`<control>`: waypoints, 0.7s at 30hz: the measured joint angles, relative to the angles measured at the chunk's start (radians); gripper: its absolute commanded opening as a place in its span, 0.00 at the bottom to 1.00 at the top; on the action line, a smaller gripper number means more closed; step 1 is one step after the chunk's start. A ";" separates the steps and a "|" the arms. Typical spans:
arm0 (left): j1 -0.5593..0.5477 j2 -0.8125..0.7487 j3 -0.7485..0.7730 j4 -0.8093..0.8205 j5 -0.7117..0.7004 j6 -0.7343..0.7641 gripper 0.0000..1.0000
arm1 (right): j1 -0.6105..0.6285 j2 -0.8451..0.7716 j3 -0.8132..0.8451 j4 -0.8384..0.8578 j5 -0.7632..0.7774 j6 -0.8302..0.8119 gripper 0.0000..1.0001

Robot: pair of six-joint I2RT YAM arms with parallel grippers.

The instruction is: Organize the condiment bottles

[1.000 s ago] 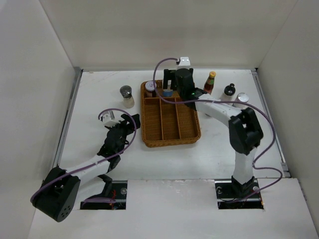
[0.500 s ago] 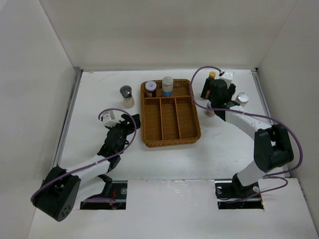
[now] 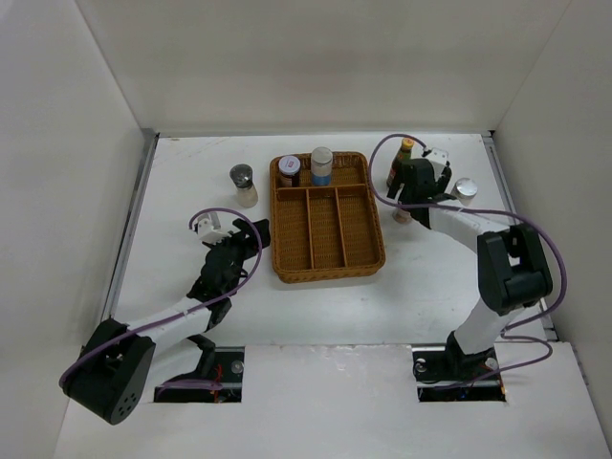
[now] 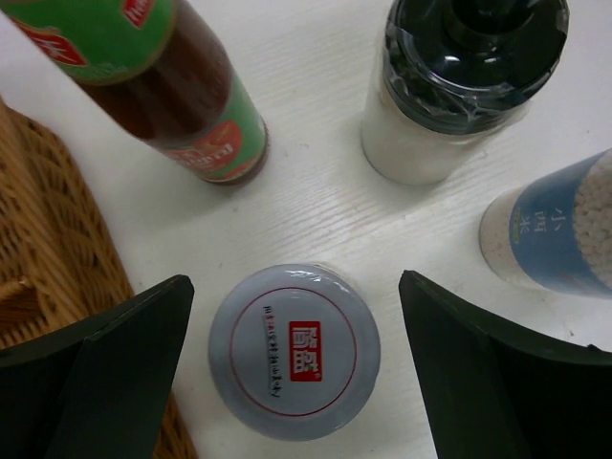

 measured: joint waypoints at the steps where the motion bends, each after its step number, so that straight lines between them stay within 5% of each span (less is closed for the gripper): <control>1: 0.001 0.001 0.000 0.000 0.002 -0.001 0.81 | -0.005 0.006 0.000 -0.005 -0.001 0.004 0.87; 3: 0.001 0.001 0.000 0.001 0.004 -0.004 0.81 | -0.009 0.014 0.000 -0.010 -0.004 0.013 0.82; 8: 0.003 0.006 0.000 0.004 0.007 -0.008 0.81 | -0.010 0.022 0.002 -0.015 -0.008 0.021 0.49; 21: 0.013 0.010 0.000 0.006 0.021 -0.014 0.81 | 0.166 -0.021 0.168 -0.056 0.048 -0.098 0.47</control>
